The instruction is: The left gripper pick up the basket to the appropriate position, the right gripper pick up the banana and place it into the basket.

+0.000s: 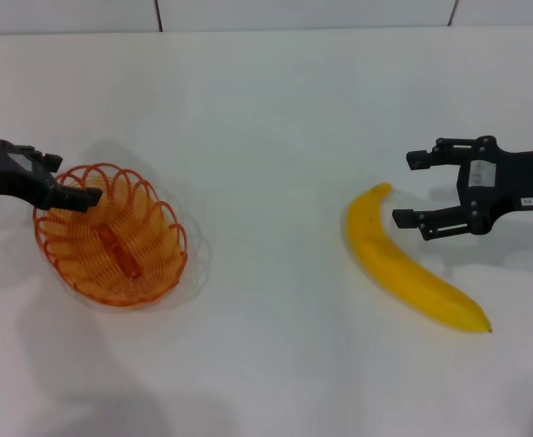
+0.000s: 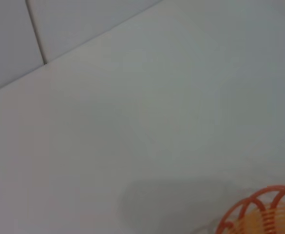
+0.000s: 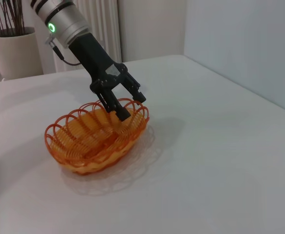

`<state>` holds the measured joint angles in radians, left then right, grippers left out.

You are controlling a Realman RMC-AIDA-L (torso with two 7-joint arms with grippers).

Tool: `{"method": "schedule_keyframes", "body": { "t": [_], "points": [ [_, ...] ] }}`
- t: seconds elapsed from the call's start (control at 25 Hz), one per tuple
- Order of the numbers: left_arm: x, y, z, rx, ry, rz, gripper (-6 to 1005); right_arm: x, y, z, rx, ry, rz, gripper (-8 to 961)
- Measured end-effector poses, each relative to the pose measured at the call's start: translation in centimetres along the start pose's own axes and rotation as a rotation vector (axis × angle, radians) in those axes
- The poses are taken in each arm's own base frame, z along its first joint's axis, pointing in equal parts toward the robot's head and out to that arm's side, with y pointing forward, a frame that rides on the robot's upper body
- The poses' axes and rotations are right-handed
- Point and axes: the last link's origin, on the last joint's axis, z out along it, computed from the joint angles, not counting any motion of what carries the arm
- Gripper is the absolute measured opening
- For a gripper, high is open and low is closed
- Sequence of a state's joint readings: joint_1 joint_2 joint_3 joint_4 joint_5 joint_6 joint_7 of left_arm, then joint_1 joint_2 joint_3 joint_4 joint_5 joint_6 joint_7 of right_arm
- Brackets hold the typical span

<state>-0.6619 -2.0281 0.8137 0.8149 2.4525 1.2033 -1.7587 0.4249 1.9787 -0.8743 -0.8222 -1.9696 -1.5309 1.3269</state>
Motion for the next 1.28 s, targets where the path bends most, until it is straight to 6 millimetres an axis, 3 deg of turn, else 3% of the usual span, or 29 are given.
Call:
{"method": "schedule_keyframes", "body": {
  "t": [0.76,0.88,1.28],
  "points": [
    [-0.15,0.15,0.33,0.003,0.004,0.015,874,0.35,-0.33,-0.03,0.024,0.010,0.023,892],
    [-0.13,0.16,0.34,0.002,0.005,0.018,690,0.35,-0.33,-0.04,0.024,0.010,0.024,892],
    [-0.01,0.44,0.57,-0.007,-0.003,0.035,293,0.40,-0.48,-0.02,0.034,0.012,0.024,893]
  ]
}}
